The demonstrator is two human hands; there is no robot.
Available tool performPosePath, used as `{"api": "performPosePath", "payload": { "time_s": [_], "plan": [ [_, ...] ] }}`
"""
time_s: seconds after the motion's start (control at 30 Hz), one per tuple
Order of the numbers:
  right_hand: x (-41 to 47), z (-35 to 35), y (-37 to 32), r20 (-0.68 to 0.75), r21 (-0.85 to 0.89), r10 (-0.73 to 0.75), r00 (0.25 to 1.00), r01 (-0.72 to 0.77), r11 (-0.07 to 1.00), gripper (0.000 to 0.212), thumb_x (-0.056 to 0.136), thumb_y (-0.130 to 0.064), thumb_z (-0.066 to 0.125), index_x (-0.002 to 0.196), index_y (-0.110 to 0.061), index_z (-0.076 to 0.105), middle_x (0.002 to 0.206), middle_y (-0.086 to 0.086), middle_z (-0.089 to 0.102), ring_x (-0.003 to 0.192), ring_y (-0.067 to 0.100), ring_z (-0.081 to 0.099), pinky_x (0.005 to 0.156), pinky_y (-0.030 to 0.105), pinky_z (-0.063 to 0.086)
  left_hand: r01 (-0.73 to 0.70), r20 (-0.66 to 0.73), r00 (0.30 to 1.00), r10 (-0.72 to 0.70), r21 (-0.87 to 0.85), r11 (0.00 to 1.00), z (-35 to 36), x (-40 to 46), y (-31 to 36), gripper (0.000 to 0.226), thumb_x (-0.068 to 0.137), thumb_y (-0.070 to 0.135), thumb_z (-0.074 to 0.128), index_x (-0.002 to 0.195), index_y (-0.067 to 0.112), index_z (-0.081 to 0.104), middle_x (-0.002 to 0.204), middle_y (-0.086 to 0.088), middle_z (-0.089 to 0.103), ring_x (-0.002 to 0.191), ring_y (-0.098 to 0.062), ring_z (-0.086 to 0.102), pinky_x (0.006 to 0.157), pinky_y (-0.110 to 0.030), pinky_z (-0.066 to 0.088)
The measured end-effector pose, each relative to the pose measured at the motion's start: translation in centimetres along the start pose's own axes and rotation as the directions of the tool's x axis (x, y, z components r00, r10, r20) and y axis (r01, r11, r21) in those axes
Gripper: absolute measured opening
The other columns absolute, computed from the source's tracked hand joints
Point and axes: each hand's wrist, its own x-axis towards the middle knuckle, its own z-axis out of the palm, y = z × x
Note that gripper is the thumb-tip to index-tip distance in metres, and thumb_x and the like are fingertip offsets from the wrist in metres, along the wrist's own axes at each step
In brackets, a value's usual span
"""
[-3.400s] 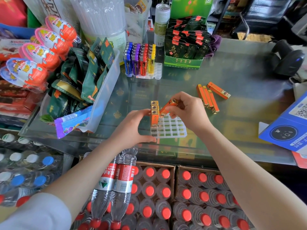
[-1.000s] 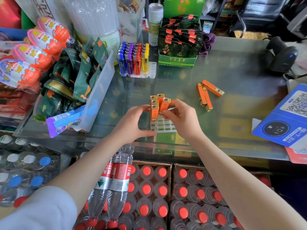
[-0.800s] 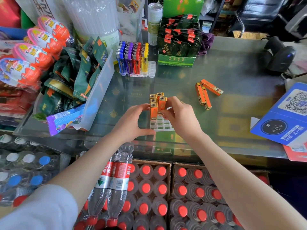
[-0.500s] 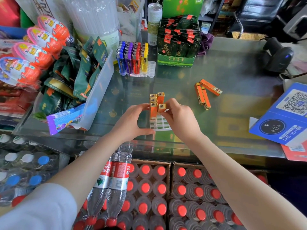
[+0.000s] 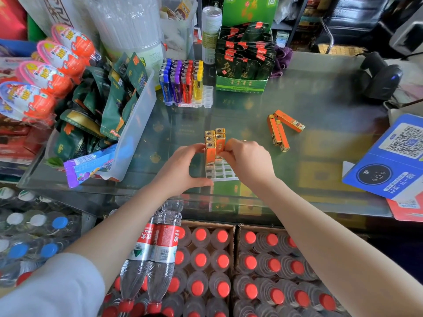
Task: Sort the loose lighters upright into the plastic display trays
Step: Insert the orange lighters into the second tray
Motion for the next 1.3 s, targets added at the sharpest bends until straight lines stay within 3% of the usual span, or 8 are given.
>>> {"api": "performPosePath", "payload": {
  "time_s": [0.1, 0.2, 0.33, 0.47, 0.83, 1.0, 1.2, 1.3],
  "plan": [
    [-0.4, -0.1, 0.2, -0.044, 0.053, -0.04, 0.998, 0.043, 0.998, 0.023, 0.086, -0.03, 0.06, 0.092, -0.007, 0.06, 0.083, 0.007, 0.066, 0.082, 0.026, 0.057, 0.058, 0.028, 0.041, 0.009, 0.025, 1.0, -0.009, 0.015, 1.0, -0.1, 0.2, 0.0, 0.079, 0.063, 0.037, 0.078, 0.13, 0.026, 0.038, 0.133, 0.004, 0.044, 0.124, -0.011, 0.035, 0.096, -0.025, 0.027],
    [-0.2, -0.7, 1.8, -0.007, 0.113, 0.0, 1.0, 0.001, 0.994, 0.023, 0.084, -0.028, 0.063, 0.1, -0.011, 0.061, 0.1, 0.006, 0.065, 0.097, 0.024, 0.055, 0.075, 0.036, 0.05, 0.025, 0.043, 0.999, -0.026, 0.026, 0.999, -0.1, 0.3, 0.0, 0.08, 0.063, 0.038, 0.078, 0.13, 0.027, 0.037, 0.135, 0.004, 0.044, 0.125, -0.012, 0.035, 0.099, -0.03, 0.029],
    [0.6, -1.0, 5.3, -0.136, 0.04, 0.185, 0.973, -0.181, 0.983, 0.025, 0.088, -0.02, 0.053, 0.11, -0.008, 0.059, 0.12, 0.014, 0.056, 0.11, 0.035, 0.046, 0.09, 0.041, 0.039, 0.023, 0.043, 0.999, -0.023, 0.012, 1.0, -0.2, 0.3, 0.2, 0.08, 0.063, 0.037, 0.078, 0.13, 0.027, 0.036, 0.135, 0.004, 0.043, 0.124, -0.011, 0.034, 0.102, -0.034, 0.029],
    [1.4, -0.8, 7.3, -0.085, -0.091, 0.328, 0.941, -0.335, 0.938, 0.039, 0.092, -0.019, 0.046, 0.127, -0.002, 0.044, 0.131, 0.019, 0.049, 0.119, 0.038, 0.039, 0.096, 0.045, 0.035, 0.029, 0.048, 0.998, -0.03, 0.01, 1.0, -0.2, 0.4, 0.2, 0.081, 0.064, 0.037, 0.078, 0.131, 0.03, 0.034, 0.135, 0.006, 0.041, 0.124, -0.009, 0.032, 0.102, -0.032, 0.026],
    [4.3, -0.8, 6.2, -0.007, -0.104, 0.346, 0.938, -0.345, 0.933, 0.023, 0.086, 0.008, 0.04, 0.107, 0.004, 0.047, 0.116, 0.027, 0.049, 0.106, 0.04, 0.047, 0.083, 0.041, 0.04, 0.045, 0.056, 0.997, -0.044, -0.016, 0.999, 0.0, 0.8, -0.4, 0.078, 0.061, 0.04, 0.078, 0.128, 0.03, 0.039, 0.133, 0.006, 0.042, 0.121, -0.007, 0.033, 0.103, -0.035, 0.029],
    [4.2, -0.2, 5.9, 0.083, -0.134, 0.301, 0.95, -0.289, 0.948, 0.018, 0.085, -0.001, 0.044, 0.097, 0.001, 0.057, 0.1, 0.02, 0.055, 0.088, 0.038, 0.053, 0.063, 0.034, 0.036, 0.034, 0.047, 0.998, -0.033, -0.011, 0.999, 0.0, 0.7, -0.3, 0.078, 0.062, 0.038, 0.078, 0.129, 0.029, 0.039, 0.134, 0.007, 0.042, 0.121, -0.006, 0.032, 0.102, -0.033, 0.027],
    [1.8, -1.4, 4.6, 0.046, 0.226, 0.256, 0.966, -0.259, 0.939, 0.017, 0.082, -0.014, 0.057, 0.098, -0.008, 0.059, 0.084, 0.003, 0.06, 0.071, 0.022, 0.054, 0.066, 0.032, 0.048, 0.026, 0.035, 0.999, -0.025, -0.018, 1.0, 0.1, 0.7, -0.4, 0.077, 0.062, 0.038, 0.078, 0.128, 0.029, 0.04, 0.133, 0.007, 0.044, 0.122, -0.009, 0.033, 0.102, -0.034, 0.028],
    [-0.2, -1.9, 3.1, 0.04, 0.601, 0.332, 0.943, -0.288, 0.746, 0.012, 0.085, -0.012, 0.055, 0.097, -0.01, 0.056, 0.08, -0.004, 0.064, 0.062, 0.011, 0.056, 0.06, 0.019, 0.045, 0.023, 0.026, 0.999, -0.022, -0.018, 1.0, 0.2, 0.7, -0.6, 0.077, 0.062, 0.038, 0.079, 0.128, 0.028, 0.04, 0.131, 0.007, 0.044, 0.122, -0.009, 0.033, 0.101, -0.033, 0.029]
  ]
}}
